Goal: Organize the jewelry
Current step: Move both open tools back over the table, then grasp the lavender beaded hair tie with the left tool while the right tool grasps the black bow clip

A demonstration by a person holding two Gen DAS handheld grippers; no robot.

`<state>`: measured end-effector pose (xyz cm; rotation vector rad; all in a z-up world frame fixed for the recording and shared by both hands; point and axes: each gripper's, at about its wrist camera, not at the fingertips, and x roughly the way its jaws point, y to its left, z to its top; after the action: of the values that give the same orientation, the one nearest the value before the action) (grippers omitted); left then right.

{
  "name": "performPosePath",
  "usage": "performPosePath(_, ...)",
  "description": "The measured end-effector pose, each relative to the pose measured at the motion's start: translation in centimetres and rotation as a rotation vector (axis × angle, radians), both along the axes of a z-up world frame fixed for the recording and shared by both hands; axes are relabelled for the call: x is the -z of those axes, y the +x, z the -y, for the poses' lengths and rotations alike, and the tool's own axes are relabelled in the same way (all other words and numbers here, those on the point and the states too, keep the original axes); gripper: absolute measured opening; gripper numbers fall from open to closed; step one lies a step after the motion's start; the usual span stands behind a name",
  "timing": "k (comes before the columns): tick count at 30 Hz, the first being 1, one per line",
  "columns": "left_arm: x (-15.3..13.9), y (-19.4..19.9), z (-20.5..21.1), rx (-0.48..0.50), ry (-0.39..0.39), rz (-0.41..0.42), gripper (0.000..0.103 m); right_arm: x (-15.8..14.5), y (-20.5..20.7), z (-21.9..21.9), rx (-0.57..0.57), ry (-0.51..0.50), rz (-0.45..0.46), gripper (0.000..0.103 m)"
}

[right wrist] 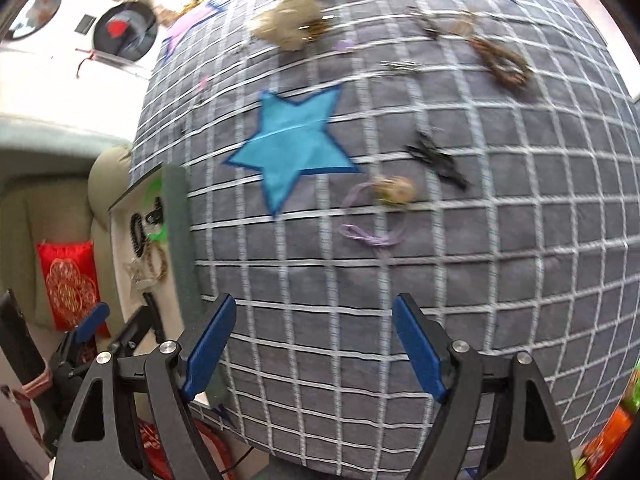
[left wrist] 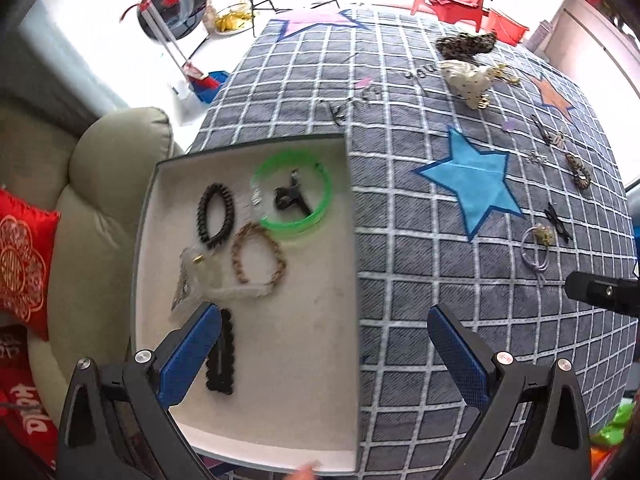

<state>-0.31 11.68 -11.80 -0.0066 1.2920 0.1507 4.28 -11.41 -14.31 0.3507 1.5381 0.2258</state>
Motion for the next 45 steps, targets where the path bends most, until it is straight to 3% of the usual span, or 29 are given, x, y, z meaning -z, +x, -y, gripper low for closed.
performPosePath(14,1.7,3.8,7.6,0.155,-0.089,-0.049,0.103,1.5,1.5,6.7,0.065,-0.135,-0.012,0.084)
performPosePath(22,4.3,5.4,11.2,0.19,-0.152,-0.09,0.098,2.6,4.9,7.0,-0.036,-0.202,0.046,0.083)
performPosePath(25,5.2,5.9,11.7,0.188,-0.166,-0.111,0.082,3.5,5.8,6.3,-0.114,-0.216,0.056,0.073)
performPosePath(27,5.5,6.1,11.9,0.191,-0.164,-0.109,0.082,4.1,6.2,5.7,-0.159,-0.219,0.061,0.062)
performPosePath(30,5.8,6.2,12.3,0.205,-0.164,-0.103,0.082,4.7,6.5,4.9,-0.209,-0.212,0.074,0.053)
performPosePath(37,6.5,6.5,13.4,0.236,-0.167,-0.11,0.082,5.1,7.0,2.2,-0.323,-0.262,0.145,0.046)
performPosePath(44,7.3,7.0,14.9,0.274,-0.16,-0.118,0.082,5.3,6.9,0.4,-0.378,-0.326,0.193,0.01)
performPosePath(45,7.4,7.0,15.1,0.279,-0.158,-0.119,0.082,5.3,6.8,0.5,-0.374,-0.326,0.195,0.009)
